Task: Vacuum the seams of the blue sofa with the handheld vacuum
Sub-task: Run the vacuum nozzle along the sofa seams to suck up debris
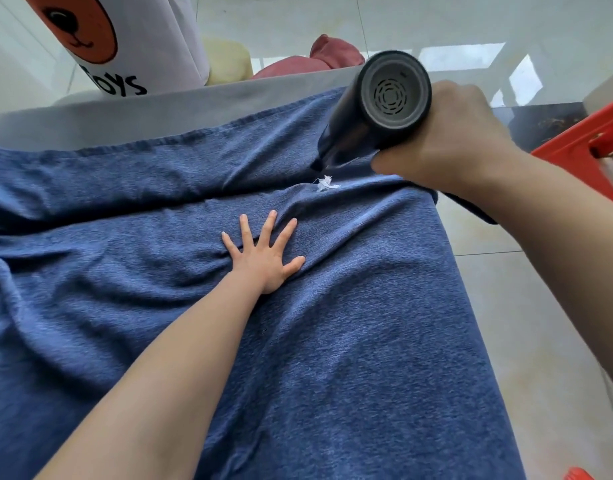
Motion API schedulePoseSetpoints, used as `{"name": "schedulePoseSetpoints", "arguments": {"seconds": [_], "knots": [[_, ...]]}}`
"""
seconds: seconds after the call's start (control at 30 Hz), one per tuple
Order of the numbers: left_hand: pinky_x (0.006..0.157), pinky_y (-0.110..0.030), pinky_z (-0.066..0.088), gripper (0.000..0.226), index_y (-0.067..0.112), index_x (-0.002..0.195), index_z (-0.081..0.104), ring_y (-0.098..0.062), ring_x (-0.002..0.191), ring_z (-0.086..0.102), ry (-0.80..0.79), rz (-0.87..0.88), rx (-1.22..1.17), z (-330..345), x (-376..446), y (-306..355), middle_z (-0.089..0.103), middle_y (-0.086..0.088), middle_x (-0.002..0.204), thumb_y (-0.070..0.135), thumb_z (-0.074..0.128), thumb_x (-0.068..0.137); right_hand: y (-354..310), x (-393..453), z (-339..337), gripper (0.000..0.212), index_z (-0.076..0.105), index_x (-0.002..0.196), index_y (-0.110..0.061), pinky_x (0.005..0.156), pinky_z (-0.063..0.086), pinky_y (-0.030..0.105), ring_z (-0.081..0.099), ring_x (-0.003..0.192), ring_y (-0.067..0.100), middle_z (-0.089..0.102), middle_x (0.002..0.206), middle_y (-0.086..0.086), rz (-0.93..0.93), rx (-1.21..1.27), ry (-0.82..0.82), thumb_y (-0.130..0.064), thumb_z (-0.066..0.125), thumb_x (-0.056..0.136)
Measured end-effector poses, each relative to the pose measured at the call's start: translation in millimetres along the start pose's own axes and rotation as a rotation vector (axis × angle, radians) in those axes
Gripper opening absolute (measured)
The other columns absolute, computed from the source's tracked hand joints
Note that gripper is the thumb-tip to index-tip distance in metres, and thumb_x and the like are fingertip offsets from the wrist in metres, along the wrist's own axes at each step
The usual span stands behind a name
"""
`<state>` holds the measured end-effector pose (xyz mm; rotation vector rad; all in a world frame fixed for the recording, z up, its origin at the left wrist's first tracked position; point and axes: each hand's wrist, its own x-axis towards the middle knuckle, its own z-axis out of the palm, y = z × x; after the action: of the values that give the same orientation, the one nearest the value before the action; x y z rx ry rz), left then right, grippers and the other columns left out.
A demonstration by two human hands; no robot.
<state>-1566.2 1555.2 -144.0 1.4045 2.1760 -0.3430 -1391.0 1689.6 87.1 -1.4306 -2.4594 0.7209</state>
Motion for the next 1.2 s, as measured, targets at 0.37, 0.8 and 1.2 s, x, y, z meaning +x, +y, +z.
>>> {"name": "schedulePoseSetpoints", "arguments": {"seconds": [0.37,0.8,1.2], "knots": [[0.104,-0.074,-0.013,0.074,0.052,0.143,-0.022,-0.042,0.138,-0.033,0.001,0.001,0.002,-1,-2,1,-0.033,0.013,0.154,0.075,0.022,0.088,10,-5,-10,0.028,0.052,0.073,-0.021,0.070,0.040,0.031,0.055,0.083,0.028,0.056,0.079,0.004,0.044,-0.031,-0.054,-0.040,0.067,0.059],[0.105,-0.073,-0.012,0.074,0.053,0.144,-0.020,-0.041,0.139,-0.033,-0.001,0.002,-0.011,-1,-2,1,-0.032,0.014,0.155,0.076,0.022,0.088,-3,-15,-19,0.027,0.047,0.069,-0.027,0.064,0.037,0.028,0.052,0.071,0.023,0.051,0.071,-0.005,0.038,-0.064,-0.096,-0.045,0.055,0.051],[0.104,-0.075,-0.004,0.066,0.050,0.147,-0.014,-0.038,0.145,-0.020,0.113,-0.070,0.017,5,-17,14,-0.021,0.009,0.160,0.068,0.021,0.094,15,-30,-3,0.027,0.055,0.093,-0.020,0.078,0.042,0.035,0.049,0.089,0.030,0.056,0.097,0.010,0.155,-0.123,0.053,-0.035,0.072,0.080]]}}
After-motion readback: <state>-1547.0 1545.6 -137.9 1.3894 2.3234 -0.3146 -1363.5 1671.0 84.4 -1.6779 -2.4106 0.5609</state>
